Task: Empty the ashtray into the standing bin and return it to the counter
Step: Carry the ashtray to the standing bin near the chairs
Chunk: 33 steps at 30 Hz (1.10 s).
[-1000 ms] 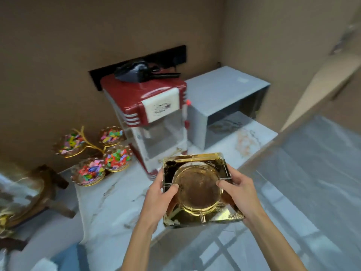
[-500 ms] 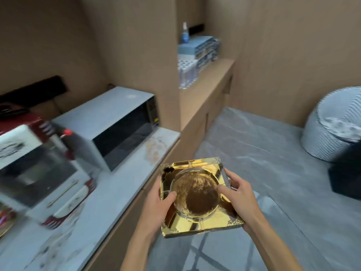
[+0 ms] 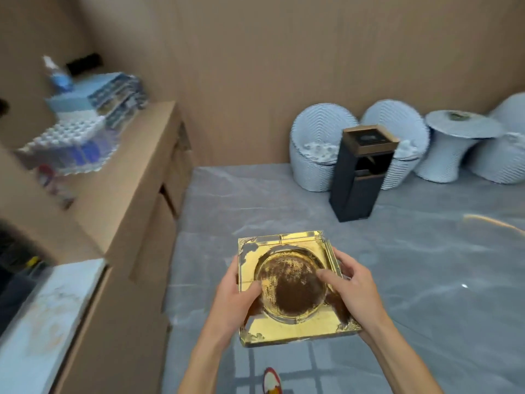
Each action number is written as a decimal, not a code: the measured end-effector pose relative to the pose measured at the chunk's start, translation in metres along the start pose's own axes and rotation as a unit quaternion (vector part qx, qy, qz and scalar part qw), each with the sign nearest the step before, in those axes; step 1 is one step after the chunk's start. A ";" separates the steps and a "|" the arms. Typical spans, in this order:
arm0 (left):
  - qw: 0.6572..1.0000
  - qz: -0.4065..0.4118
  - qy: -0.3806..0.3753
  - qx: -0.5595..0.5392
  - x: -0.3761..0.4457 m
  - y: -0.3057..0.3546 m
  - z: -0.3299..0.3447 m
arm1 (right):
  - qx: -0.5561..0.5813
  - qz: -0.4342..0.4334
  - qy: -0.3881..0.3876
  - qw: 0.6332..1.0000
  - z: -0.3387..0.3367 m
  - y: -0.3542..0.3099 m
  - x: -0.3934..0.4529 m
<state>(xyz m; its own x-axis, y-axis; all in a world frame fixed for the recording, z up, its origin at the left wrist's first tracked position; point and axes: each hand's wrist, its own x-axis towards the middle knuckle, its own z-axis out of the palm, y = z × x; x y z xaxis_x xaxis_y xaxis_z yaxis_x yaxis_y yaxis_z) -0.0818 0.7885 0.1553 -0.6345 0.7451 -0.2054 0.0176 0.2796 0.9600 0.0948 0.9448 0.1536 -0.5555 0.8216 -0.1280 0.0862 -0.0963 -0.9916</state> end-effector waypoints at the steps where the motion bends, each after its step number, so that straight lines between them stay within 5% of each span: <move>1: 1.000 0.002 -0.016 0.003 0.015 0.005 0.014 | 0.003 0.000 0.021 1.000 -0.013 0.000 0.008; 19: 0.979 0.047 -0.187 0.058 0.293 0.098 0.223 | 0.016 0.007 0.219 0.976 -0.199 -0.012 0.228; 33: 0.979 0.039 -0.189 0.065 0.438 0.138 0.400 | -0.006 0.031 0.219 0.975 -0.361 -0.003 0.394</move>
<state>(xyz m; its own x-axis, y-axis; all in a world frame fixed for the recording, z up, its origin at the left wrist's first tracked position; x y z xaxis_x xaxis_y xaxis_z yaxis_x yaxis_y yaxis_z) -0.0484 1.3961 0.1217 -0.2968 0.9312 -0.2117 0.1679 0.2692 0.9483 0.1742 1.4722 0.1121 -0.1426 0.9760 -0.1648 0.1189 -0.1484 -0.9818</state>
